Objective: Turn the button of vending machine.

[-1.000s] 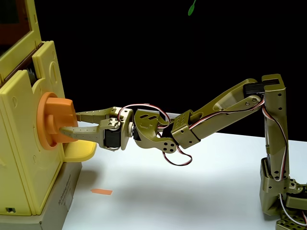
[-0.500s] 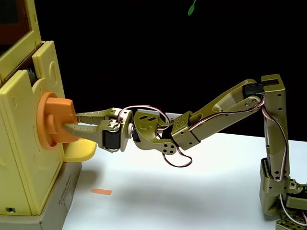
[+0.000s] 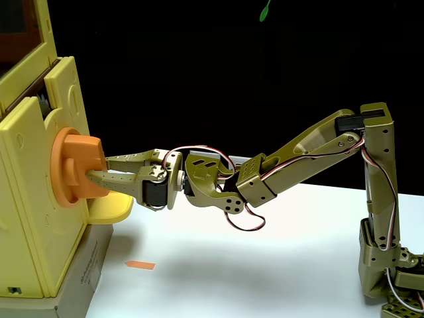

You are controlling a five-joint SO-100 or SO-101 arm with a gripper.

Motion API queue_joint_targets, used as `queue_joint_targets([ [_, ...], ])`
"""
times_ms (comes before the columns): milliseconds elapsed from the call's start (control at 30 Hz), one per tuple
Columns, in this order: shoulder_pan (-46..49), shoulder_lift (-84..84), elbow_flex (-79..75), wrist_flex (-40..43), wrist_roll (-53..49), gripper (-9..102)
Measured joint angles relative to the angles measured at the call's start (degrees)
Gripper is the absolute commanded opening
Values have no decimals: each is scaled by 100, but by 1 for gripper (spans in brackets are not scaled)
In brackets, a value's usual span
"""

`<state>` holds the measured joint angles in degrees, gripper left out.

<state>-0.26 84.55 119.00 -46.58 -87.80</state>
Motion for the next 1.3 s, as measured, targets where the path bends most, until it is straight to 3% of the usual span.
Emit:
queue_joint_targets([
  [300,-26,-9,0,-26,1204,-1],
  [500,-53,-9,9,-26,2584,-1],
  [1300,-97,211,9,475,10274,-1],
])
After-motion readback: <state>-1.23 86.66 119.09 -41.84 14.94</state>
